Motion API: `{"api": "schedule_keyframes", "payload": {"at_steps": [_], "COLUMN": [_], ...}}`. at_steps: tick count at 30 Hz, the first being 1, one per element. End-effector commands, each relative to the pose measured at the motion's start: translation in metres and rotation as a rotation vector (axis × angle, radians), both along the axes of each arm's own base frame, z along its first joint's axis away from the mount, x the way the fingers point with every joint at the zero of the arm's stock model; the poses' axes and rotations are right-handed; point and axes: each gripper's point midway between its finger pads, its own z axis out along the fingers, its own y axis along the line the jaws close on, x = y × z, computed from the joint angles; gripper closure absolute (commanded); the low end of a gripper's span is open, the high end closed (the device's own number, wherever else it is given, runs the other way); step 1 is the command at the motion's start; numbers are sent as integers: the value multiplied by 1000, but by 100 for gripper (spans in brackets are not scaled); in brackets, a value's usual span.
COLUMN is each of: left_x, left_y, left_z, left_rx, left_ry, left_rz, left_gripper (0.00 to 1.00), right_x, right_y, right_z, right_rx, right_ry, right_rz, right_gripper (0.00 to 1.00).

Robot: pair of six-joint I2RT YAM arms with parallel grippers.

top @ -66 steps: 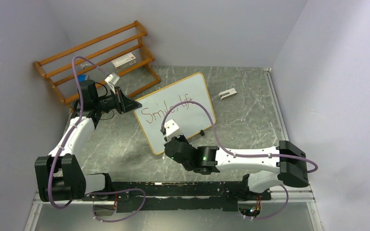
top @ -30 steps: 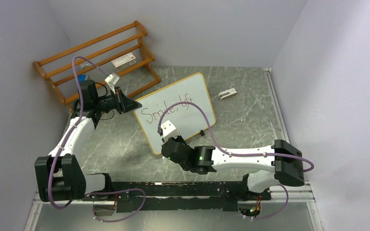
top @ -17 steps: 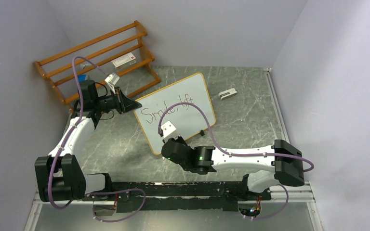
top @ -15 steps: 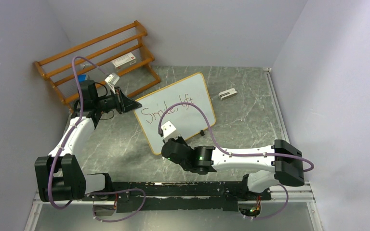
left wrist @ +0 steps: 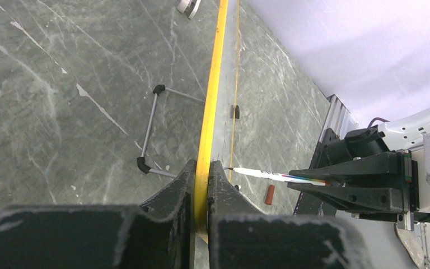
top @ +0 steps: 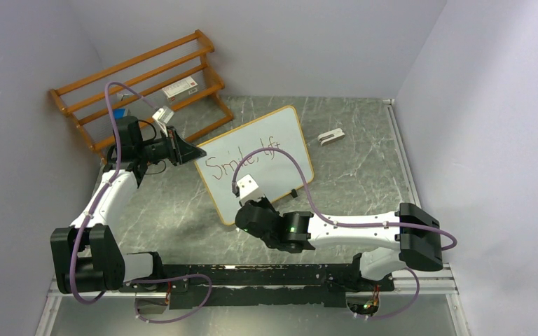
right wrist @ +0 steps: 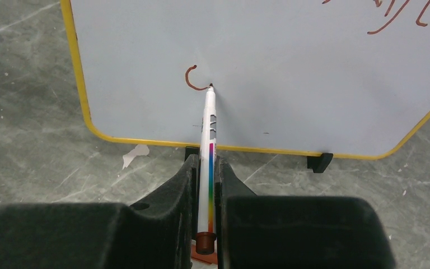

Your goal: Write a sentence on the whiteboard

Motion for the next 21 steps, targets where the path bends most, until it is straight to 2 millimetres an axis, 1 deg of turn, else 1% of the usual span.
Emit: {"api": "schedule_keyframes", "payload": {"at_steps": [1, 12, 21], "left_x": [14, 14, 14], "left_y": [16, 16, 16], "left_z": [-37, -37, -37], "left_rx": [120, 119, 120], "left_ry": [37, 38, 38], "left_rz": [114, 113, 113], "left_gripper": [95, 95, 95], "right_x": [8, 14, 12], "right_y": [3, 10, 18], "right_z": [19, 26, 29], "right_rx": [66, 84, 100], "right_ry": [-43, -61, -54], "right_rz": [-39, -33, 2], "right_gripper": [100, 100, 100]}}
